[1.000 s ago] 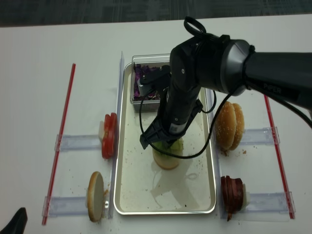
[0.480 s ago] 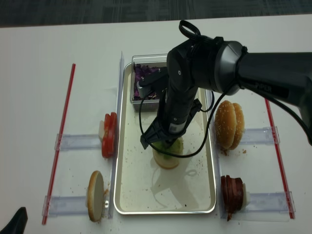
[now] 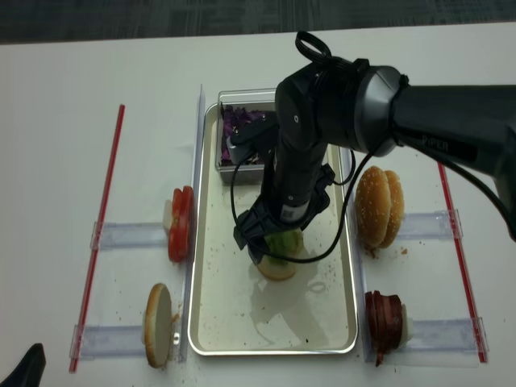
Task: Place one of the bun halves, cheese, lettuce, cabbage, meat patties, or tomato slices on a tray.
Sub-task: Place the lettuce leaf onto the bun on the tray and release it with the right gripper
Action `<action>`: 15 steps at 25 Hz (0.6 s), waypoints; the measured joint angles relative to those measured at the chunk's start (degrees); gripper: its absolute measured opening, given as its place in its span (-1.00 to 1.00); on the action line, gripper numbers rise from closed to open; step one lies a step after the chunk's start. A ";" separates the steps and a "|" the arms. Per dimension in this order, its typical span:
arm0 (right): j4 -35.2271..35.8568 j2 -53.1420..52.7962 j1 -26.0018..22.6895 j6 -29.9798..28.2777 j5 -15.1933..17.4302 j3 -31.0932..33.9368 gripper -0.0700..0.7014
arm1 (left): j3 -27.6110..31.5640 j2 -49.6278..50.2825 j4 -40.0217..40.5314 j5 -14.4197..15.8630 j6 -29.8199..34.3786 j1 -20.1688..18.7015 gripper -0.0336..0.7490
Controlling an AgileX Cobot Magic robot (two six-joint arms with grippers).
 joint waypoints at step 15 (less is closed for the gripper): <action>-3.61 -2.27 0.00 1.61 4.14 -7.58 0.97 | 0.00 0.00 0.00 0.00 0.00 0.00 0.61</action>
